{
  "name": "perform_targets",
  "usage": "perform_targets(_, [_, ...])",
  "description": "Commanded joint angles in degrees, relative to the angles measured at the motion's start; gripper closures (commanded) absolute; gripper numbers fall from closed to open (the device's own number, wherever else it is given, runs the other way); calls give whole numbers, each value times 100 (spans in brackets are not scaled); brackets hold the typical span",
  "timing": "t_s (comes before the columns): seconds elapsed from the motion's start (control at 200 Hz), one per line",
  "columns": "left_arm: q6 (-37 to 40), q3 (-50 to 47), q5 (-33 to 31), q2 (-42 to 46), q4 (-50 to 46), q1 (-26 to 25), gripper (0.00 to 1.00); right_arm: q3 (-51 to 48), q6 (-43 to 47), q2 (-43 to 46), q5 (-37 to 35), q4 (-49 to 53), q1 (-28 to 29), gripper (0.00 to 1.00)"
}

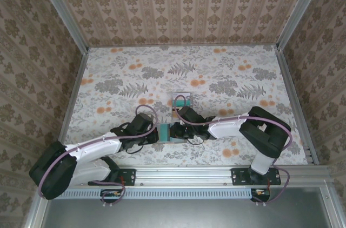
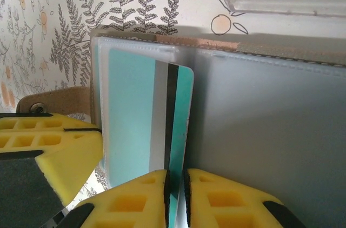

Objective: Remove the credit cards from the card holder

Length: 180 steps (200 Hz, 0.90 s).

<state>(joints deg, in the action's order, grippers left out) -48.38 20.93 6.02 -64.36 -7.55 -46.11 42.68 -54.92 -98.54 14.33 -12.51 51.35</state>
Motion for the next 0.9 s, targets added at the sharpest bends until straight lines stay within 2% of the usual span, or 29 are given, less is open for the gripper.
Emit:
perform_targets(0.0, [35,8,-198,-147,-412,-2,100,-26,-85,-133,198,-204,-29,81])
perform_targets(0.325, [19,41,-292,-181,-568,-4,100,-86,-17,-35,184,-125,-114,99])
perform_targets(0.895, [51,42,-311,-209,-608,-4,100,-346,115,158,536,-190,-466,100])
